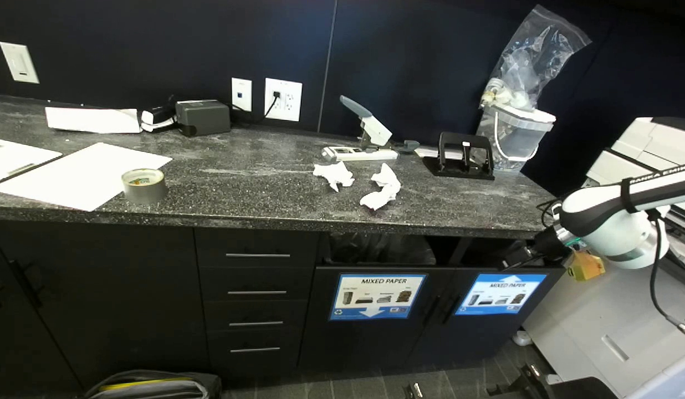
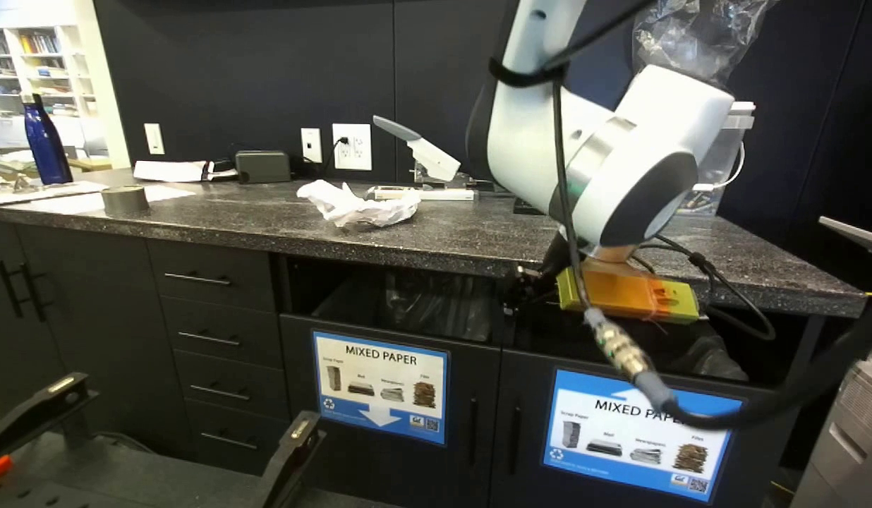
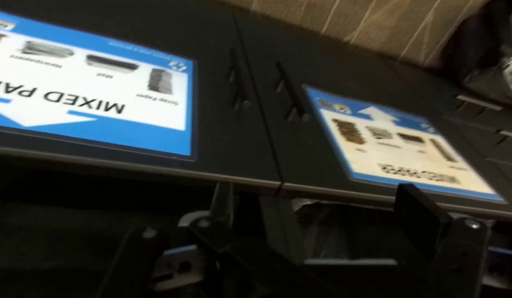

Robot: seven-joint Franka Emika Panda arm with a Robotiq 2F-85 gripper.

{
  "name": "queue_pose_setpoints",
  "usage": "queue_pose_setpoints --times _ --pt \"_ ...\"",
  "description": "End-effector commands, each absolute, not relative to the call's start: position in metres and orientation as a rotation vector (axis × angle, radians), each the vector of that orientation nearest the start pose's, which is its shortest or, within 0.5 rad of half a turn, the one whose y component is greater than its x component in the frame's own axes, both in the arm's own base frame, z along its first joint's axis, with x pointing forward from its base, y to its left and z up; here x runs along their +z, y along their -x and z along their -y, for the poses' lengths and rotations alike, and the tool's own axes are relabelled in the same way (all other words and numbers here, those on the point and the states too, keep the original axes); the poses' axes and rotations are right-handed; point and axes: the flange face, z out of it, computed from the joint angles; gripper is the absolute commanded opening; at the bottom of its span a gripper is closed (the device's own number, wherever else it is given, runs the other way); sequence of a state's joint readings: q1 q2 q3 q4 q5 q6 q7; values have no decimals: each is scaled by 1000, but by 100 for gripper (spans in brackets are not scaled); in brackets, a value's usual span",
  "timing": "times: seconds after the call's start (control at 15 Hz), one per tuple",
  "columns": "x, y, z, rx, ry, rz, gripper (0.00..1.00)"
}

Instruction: Pick up the pieces of papers from the countertop and put them in the right bin.

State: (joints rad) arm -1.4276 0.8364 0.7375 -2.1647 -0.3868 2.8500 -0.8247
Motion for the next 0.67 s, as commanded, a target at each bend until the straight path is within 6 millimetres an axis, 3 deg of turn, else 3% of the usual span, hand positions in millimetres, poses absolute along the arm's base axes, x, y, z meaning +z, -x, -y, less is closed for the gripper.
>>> queue_pose_setpoints --times 0.0,0.27,0.47,0.6 --pt "174 -430 276 -235 2829 576 100" --pt "233 -435 222 79 2720 668 100" --pt "265 -449 187 147 2695 596 100" --pt "276 -458 160 151 2719 511 100"
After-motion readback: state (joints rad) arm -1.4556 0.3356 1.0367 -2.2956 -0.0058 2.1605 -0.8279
